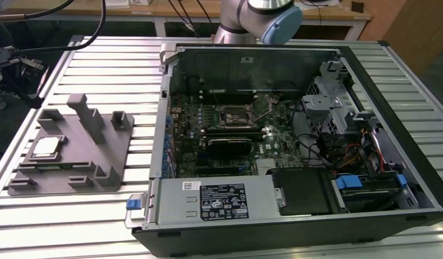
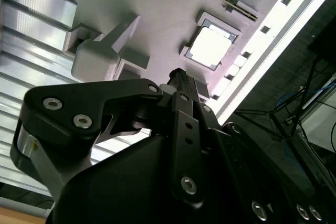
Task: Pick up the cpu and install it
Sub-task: 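Pick up the cpu and move it towards the insertion slot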
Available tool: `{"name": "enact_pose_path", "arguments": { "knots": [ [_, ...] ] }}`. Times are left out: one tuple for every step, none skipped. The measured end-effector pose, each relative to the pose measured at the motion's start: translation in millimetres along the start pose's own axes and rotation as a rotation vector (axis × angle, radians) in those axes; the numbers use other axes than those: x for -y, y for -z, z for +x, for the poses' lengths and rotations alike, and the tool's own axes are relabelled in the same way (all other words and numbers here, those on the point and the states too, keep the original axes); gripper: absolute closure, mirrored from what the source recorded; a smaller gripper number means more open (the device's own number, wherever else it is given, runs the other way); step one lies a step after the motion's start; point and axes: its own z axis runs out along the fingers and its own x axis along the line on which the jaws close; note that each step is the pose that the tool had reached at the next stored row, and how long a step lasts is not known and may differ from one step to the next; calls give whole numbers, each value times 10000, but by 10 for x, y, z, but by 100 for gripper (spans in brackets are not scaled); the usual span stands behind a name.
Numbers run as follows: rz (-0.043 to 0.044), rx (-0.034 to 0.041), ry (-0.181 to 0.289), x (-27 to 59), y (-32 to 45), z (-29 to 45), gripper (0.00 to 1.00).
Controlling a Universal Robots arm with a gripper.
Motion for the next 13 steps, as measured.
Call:
{"name": "enact_pose_path", "arguments": {
  "knots": [
    [1,-1,0,1,-3,1,89],
    [0,0,0,1,-7,3,89],
    [0,1,0,1,-10,5,89],
    [0,0,0,2,-12,7,89],
    [0,0,0,2,-15,8,89],
    [1,0,0,2,-17,10,89],
    [0,0,-1,3,-20,11,89],
    [1,0,0,3,-21,12,89],
    [0,0,0,3,-23,13,89],
    [0,1,0,3,-26,15,89],
    [0,1,0,4,-28,16,89],
    [0,1,0,4,-30,18,89],
    [-1,1,0,4,-32,19,89]
  ]
}}
